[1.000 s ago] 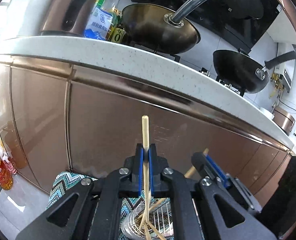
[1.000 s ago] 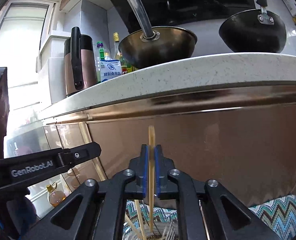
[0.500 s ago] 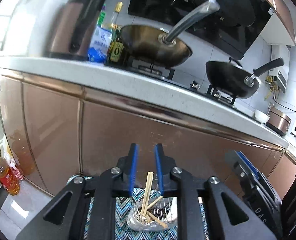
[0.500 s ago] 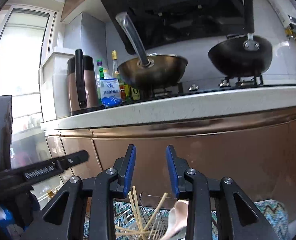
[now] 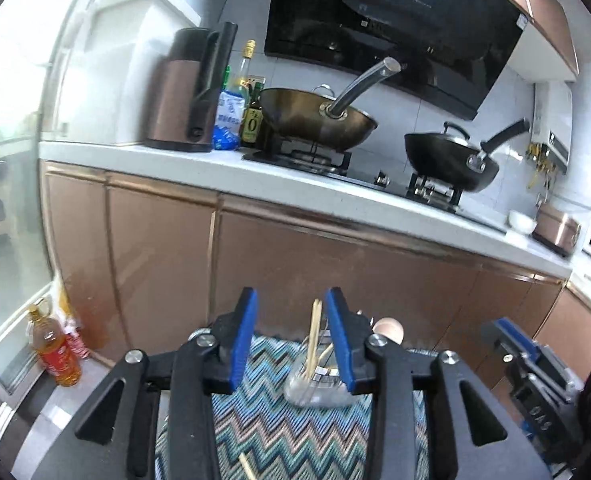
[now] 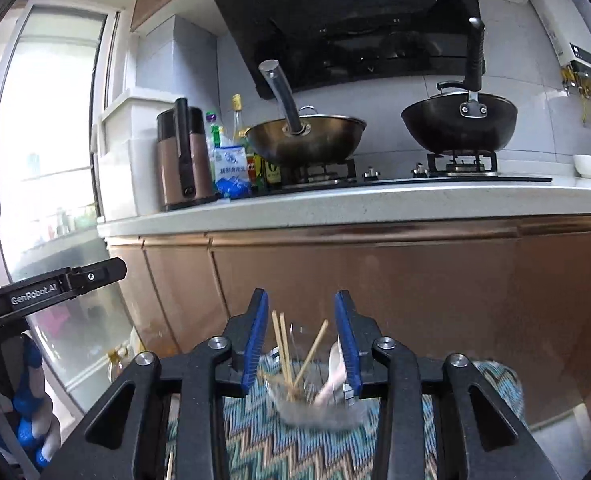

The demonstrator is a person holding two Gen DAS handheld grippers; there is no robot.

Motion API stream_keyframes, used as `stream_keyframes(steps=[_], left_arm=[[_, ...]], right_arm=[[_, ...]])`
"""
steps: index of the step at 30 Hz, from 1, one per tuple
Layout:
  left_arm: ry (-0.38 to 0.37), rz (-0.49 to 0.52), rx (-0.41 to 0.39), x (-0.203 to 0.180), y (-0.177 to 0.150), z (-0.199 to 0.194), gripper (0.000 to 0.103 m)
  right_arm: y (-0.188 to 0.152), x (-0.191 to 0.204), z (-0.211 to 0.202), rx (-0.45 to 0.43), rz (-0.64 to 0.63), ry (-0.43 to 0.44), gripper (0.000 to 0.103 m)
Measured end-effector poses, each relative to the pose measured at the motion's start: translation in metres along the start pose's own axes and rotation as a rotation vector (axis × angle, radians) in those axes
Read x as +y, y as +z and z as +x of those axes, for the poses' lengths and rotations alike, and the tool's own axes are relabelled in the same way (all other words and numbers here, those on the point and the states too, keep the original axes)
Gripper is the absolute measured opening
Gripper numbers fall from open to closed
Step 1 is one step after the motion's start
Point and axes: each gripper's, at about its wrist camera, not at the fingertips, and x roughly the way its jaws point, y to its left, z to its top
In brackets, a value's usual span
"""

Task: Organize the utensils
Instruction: 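Lift both open tools from the holder and return toward the cloth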

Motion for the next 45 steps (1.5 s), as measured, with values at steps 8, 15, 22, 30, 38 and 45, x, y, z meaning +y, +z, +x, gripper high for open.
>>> stream_keyframes(steps=[8,15,22,30,38,45], left_arm=[[0.073,0.069,-0.043,-0.012,-0.031,-0.052,0.034],[0.115,0.120,-0.111,-0.022,-0.043,-0.092,0.034],[0.134,0.127,-0.167,-0.026,-0.052,-0.122,0.051],[0.146,0.141,-0.173,-0.025,-0.068,-0.143,0.051],[0.165,0.130,-0.182,-0.019,-0.077,-0.159,0.051],[0.171,0.140,-0.193,-0.021,-0.081,-0.165,0.051]], right_arm=[[-0.019,0.004,-0.058,0.010,-0.020,-0.049,0.037],[-0.025,0.003,-0.099,-0.026,-0.024,-0.108,0.043],[-0.027,0.002,-0.133,-0.071,-0.026,-0.156,0.044],[-0.032,0.007,-0.154,-0.099,-0.026,-0.182,0.045],[-0.032,0.010,-0.167,-0.122,-0.027,-0.204,0.049],[-0.032,0.010,-0.173,-0.138,-0.025,-0.203,0.051]])
